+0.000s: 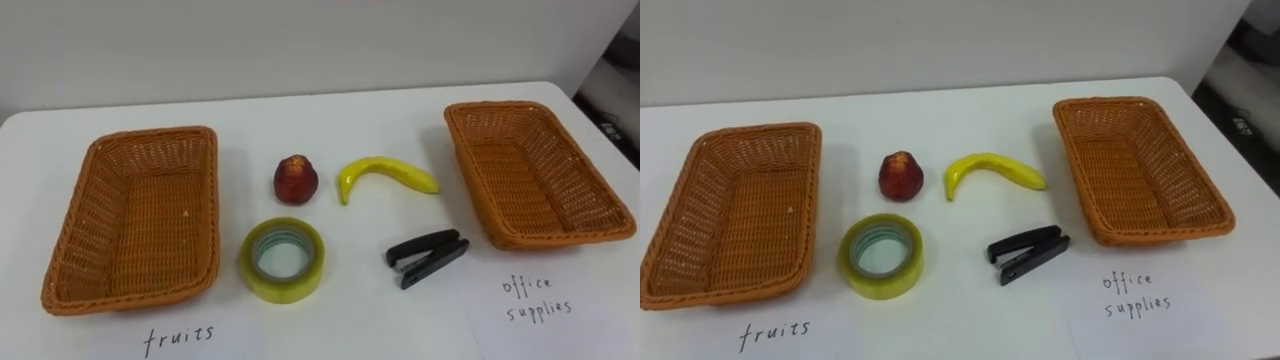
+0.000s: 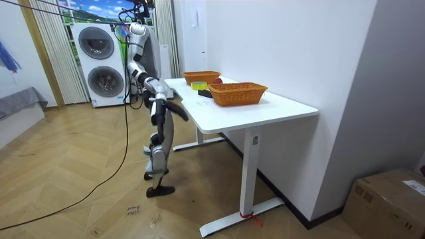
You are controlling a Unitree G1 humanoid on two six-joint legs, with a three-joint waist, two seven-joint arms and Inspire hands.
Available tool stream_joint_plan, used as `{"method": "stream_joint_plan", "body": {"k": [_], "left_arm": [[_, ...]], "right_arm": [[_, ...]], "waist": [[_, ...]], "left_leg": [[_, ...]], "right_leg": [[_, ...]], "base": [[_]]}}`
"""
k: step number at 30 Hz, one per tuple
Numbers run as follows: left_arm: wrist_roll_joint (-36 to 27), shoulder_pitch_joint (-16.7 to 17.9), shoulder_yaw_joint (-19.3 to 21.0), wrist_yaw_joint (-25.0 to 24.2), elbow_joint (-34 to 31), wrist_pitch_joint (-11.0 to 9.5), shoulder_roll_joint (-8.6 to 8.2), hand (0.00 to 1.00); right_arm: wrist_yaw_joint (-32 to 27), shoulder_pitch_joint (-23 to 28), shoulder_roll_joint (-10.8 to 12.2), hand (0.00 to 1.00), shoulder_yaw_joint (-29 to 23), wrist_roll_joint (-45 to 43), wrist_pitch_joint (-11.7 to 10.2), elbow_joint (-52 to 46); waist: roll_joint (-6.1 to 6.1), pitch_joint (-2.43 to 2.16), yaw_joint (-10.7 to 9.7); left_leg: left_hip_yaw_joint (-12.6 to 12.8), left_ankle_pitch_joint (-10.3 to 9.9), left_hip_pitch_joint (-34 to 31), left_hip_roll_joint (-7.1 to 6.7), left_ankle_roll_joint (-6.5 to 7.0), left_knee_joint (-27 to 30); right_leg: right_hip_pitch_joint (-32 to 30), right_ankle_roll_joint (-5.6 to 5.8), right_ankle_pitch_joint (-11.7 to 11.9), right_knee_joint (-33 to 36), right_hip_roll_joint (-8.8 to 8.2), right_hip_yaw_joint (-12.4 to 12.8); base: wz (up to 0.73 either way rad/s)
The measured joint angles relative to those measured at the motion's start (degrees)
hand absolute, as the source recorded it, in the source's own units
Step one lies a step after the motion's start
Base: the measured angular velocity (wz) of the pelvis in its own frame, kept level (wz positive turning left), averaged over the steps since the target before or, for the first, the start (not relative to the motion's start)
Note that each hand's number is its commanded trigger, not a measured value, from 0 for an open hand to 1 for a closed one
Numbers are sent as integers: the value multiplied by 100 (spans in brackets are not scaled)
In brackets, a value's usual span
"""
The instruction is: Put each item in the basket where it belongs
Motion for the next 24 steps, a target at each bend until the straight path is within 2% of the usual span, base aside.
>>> {"method": "stream_joint_plan", "body": {"k": [1, 3, 9, 11, 13, 16, 19, 24], "left_arm": [[0, 1, -2, 0, 1, -37, 3, 0], [-3, 2, -2, 0, 0, -89, 10, 0], [-22, -14, -79, -37, -29, -199, 54, 0], [-1, -27, -123, -55, -23, -219, 55, 0], [68, -43, -167, -59, 11, -224, 68, 0], [88, -65, -171, -59, 187, -224, 70, 0], [87, -63, -201, -81, 223, -205, 72, 0], [169, -74, -383, -177, 253, -203, 106, 0]], "right_arm": [[-144, -21, -15, 0, -9, -229, -97, -141], [-342, -22, -25, 0, -14, -520, -154, -307], [-795, -82, -25, 0, -25, -782, -233, -972], [-964, -82, -25, 0, -17, -1104, -240, -1267], [-1127, -115, -59, 0, -27, -1792, -266, -1636], [-1167, -160, -130, 0, -37, -2593, -302, -1996], [-1147, -226, -161, 0, -36, -2961, -306, -2200], [-1087, -326, -205, 0, -11, -3428, -291, -2896]], "waist": [[-7, -3, 6], [-13, -4, 18], [-23, -8, 53], [-21, -7, 50], [-35, -2, 57], [-46, 15, 45], [-84, 27, 52], [-125, 4, 73]], "left_leg": [[-5, 0, -19, -1, 0, 2], [-6, 0, -36, -5, 0, 11], [2, 0, -49, -10, 0, 12], [2, 1, -50, -10, 0, 12], [2, 1, -62, -8, -1, 10], [2, 1, -46, -6, -1, 11], [2, 1, -47, -3, -1, 14], [-16, 8, -143, -8, 6, 24]], "right_leg": [[-7, -1, 1, -1, 0, -4], [-15, -1, 1, -1, -4, -12], [-35, 3, -2, -8, -5, 2], [-49, 4, -2, -9, -2, 7], [-77, 3, -2, -6, 3, 18], [-41, 2, -1, -8, 5, 22], [-42, 2, -1, -10, 4, 16], [-143, 1, 0, 14, -2, 1]], "base": [[0], [0], [0], [0], [0], [0], [0], [0]]}}
